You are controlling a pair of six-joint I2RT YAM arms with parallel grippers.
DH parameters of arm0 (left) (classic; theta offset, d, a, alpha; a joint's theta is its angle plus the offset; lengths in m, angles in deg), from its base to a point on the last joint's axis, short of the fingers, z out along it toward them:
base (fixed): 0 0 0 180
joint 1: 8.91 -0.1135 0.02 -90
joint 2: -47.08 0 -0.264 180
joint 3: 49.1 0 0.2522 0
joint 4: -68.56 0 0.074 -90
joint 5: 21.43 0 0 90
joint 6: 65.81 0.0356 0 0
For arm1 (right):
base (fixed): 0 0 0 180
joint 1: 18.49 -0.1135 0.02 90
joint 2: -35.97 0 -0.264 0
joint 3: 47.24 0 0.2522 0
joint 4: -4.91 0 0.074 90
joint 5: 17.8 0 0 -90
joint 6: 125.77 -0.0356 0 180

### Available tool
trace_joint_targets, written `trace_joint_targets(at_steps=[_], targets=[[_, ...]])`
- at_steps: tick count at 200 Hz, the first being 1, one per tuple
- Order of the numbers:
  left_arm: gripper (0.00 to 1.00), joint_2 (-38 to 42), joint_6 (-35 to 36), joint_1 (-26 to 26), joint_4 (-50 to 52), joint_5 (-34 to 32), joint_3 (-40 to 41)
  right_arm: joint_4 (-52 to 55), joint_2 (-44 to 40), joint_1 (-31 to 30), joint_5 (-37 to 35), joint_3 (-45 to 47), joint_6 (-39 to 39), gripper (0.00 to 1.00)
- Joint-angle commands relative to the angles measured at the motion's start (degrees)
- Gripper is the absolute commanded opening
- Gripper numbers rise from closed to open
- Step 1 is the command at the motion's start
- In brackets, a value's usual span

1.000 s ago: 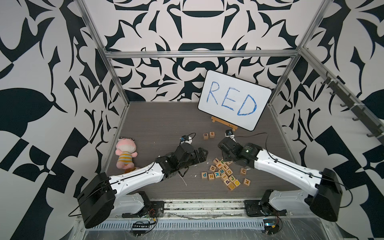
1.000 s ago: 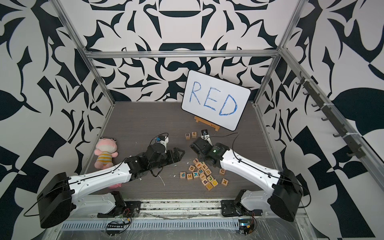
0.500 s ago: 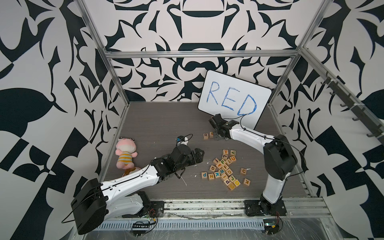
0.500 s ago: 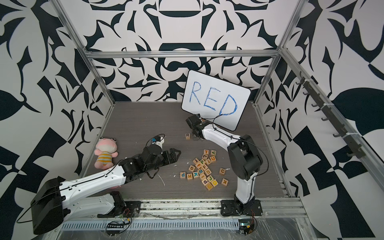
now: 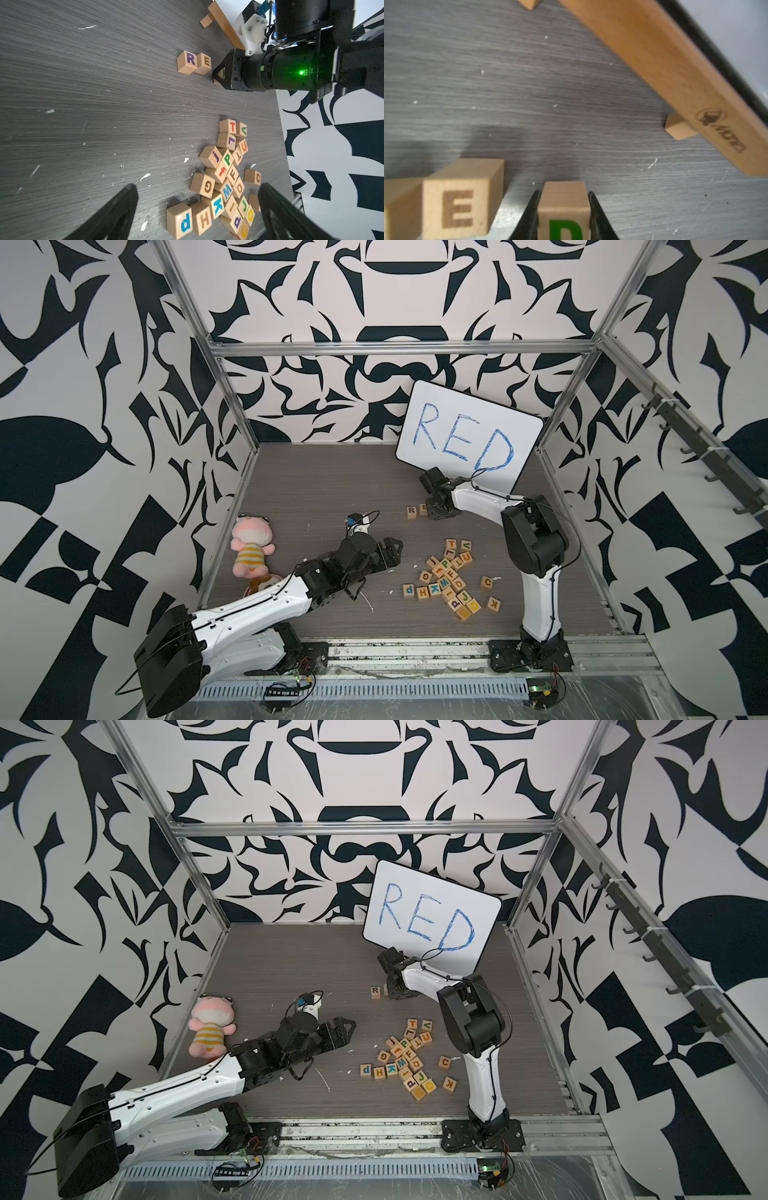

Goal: Assemble the uppercase word "red" with letter blocks
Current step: Place the letter block at the center of the board.

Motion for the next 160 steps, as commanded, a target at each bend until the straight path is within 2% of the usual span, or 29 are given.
trace_joint_targets(at_steps=[1, 47, 92, 96, 116, 160], targets=[[0.95, 0.3, 0.3, -0.1, 1.3, -0.6, 0.7, -1.8, -0.6, 0.2, 1.3, -2.1, -0.5, 0.22], [0.95, 0.7, 0.3, -0.1, 1.8, -0.9, 0.7, -5.0, 0.0, 2.2, 5.9, -1.1, -1.8, 0.25], [0.95, 0.7, 0.4, 0.0, 1.9, -1.2, 0.6, -5.7, 0.1, 2.5, 5.9, -1.3, -1.9, 0.32], [0.95, 0.6, 0.4, -0.1, 1.9, -1.1, 0.6, -5.6, 0.1, 2.6, 7.9, -1.4, -1.9, 0.33], [0.95, 0.8, 0.4, 0.0, 2.0, -1.2, 0.7, -5.3, 0.1, 2.7, 8.5, -1.4, -2.0, 0.36], [0.95, 1.0, 0.6, 0.0, 2.1, -1.4, 0.7, -4.4, -0.3, 2.8, 9.1, -1.5, -2.3, 0.38]])
